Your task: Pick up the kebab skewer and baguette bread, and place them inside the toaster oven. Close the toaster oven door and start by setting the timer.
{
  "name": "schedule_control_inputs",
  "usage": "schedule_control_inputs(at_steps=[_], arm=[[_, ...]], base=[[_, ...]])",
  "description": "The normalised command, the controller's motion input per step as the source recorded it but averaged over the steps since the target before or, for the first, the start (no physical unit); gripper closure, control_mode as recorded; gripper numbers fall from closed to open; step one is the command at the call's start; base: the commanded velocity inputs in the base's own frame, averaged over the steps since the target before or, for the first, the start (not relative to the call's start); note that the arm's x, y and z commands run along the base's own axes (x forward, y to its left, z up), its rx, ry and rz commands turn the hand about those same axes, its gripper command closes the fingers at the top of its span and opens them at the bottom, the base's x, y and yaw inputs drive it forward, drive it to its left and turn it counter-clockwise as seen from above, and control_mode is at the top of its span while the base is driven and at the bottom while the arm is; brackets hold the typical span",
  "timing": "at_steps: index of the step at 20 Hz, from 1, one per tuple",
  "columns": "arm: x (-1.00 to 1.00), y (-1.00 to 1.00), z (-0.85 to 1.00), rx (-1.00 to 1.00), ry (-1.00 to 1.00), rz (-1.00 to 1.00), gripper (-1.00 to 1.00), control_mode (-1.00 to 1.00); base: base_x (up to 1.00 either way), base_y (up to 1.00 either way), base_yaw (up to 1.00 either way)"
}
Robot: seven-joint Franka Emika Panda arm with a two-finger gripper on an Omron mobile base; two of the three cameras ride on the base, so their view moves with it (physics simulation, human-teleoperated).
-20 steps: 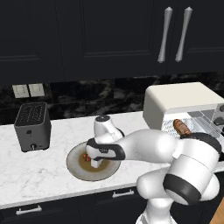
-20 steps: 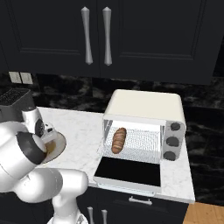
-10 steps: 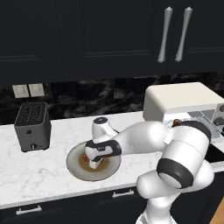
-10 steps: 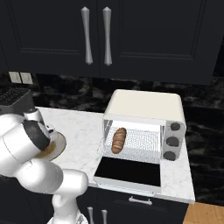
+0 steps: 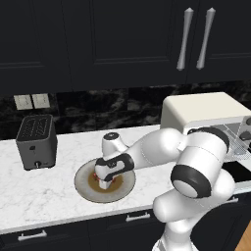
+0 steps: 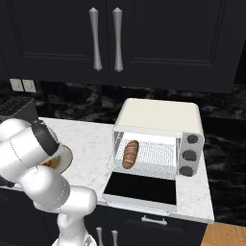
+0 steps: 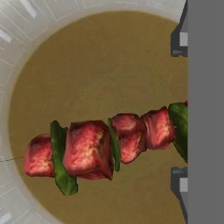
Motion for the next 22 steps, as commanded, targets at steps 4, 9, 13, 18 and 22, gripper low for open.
schedule_control_inputs(at_steps=[4, 9, 13, 18, 22], arm=[[0.00, 0.00, -0.01, 0.00, 0.00, 0.01, 1.00, -1.00], [-0.05, -0.02, 0.00, 0.00, 0.00, 0.00, 1.00, -1.00], [-0.32, -0.33, 0.31, 0.02, 0.00, 0.02, 1.00, -1.00], [-0.55, -0.66, 0.81, 0.07, -0.02, 0.04, 1.00, -1.00], [-0.92, -0.89, 1.00, 0.09, -0.11, 0.00, 1.00, -1.00]], base=[[0.00, 0.00, 0.00], [0.00, 0.00, 0.00], [0.00, 0.00, 0.00], [0.00, 0.00, 0.00], [0.00, 0.00, 0.00]])
